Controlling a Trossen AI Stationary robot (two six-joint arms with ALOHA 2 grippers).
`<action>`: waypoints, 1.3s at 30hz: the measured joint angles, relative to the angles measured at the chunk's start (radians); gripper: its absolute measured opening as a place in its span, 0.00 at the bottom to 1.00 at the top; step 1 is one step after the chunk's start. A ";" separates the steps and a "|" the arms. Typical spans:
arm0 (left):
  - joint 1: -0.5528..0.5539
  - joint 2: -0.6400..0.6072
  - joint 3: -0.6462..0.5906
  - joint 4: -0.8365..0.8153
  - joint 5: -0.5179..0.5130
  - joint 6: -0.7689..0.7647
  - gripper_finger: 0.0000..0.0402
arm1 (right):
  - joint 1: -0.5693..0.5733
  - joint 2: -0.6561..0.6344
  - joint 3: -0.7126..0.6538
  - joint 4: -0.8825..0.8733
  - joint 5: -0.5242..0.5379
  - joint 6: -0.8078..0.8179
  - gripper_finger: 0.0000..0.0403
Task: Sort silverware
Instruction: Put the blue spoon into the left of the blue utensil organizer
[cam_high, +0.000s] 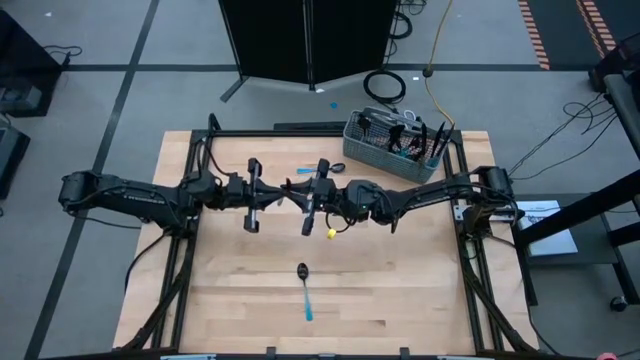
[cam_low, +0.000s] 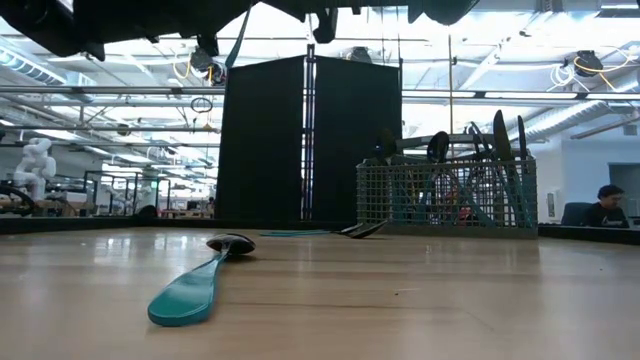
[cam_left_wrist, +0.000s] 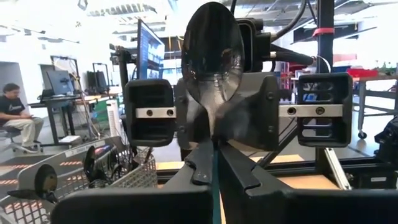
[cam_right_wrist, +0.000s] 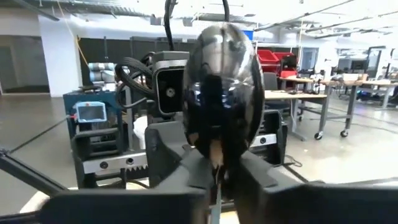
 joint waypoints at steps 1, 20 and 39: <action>0.000 -0.001 0.000 -0.001 -0.001 0.005 0.02 | 0.000 0.000 0.000 0.001 0.000 -0.012 0.05; 0.003 -0.194 -0.001 -0.341 -0.263 0.113 0.37 | -0.092 -0.288 -0.002 -0.573 0.287 -0.042 0.00; 0.029 -0.577 0.000 -0.766 -0.380 0.079 0.38 | -0.593 -0.339 -0.001 -1.038 0.139 0.214 0.00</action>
